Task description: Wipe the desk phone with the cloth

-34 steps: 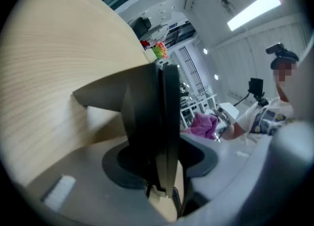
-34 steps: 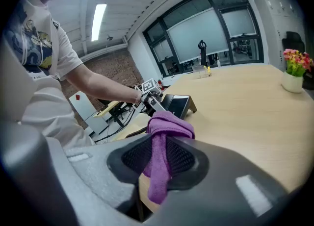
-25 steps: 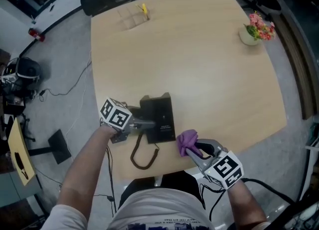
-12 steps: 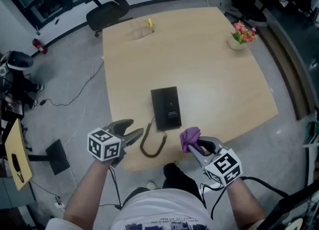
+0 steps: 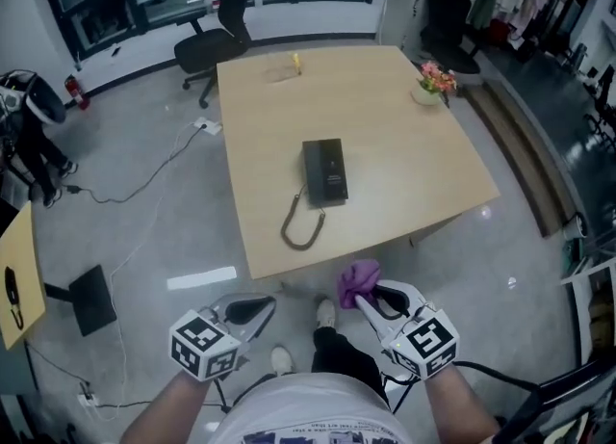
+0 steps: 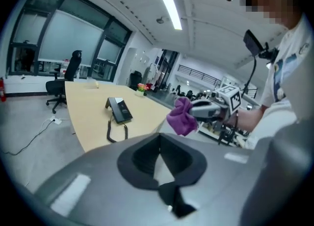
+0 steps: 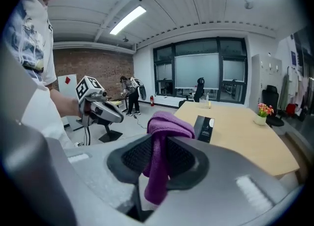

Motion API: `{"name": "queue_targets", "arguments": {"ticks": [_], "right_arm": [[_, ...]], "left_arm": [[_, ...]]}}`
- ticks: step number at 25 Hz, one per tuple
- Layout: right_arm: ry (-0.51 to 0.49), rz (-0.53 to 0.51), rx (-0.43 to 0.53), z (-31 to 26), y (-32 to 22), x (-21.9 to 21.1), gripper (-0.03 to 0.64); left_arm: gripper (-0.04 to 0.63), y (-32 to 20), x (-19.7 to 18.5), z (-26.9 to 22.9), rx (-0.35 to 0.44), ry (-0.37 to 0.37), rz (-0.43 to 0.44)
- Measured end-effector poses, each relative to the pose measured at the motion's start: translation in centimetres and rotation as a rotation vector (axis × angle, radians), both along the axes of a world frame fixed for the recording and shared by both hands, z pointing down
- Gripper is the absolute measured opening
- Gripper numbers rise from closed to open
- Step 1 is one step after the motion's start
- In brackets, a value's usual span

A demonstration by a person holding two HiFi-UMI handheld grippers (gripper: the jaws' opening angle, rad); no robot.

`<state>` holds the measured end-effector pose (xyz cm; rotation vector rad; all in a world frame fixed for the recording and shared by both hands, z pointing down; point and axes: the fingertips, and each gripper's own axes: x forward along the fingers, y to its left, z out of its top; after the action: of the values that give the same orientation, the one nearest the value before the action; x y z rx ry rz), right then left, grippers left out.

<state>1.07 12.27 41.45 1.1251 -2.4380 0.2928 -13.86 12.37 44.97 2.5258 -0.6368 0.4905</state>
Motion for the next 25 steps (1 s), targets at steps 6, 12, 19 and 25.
{"name": "queue_targets", "arguments": {"ticks": [6, 12, 19, 25], "right_arm": [[0.002, -0.044, 0.038, -1.2, 6.1, -2.5, 0.089], [0.031, -0.157, 0.106, -2.4, 13.5, -3.1, 0.089], [0.020, -0.204, 0.091, -1.3, 22.7, 0.0, 0.088], [0.014, -0.201, 0.069, -0.7, 27.6, 0.2, 0.087]], "left_arm": [[0.005, 7.6, -1.4, -0.9, 0.019, -0.002, -0.005], [0.005, 13.5, 0.1, -2.0, 0.055, -0.017, -0.090], [0.006, 21.3, 5.7, -3.2, 0.060, 0.026, -0.099], [0.005, 26.8, 6.2, -2.5, 0.040, -0.014, -0.053]]}}
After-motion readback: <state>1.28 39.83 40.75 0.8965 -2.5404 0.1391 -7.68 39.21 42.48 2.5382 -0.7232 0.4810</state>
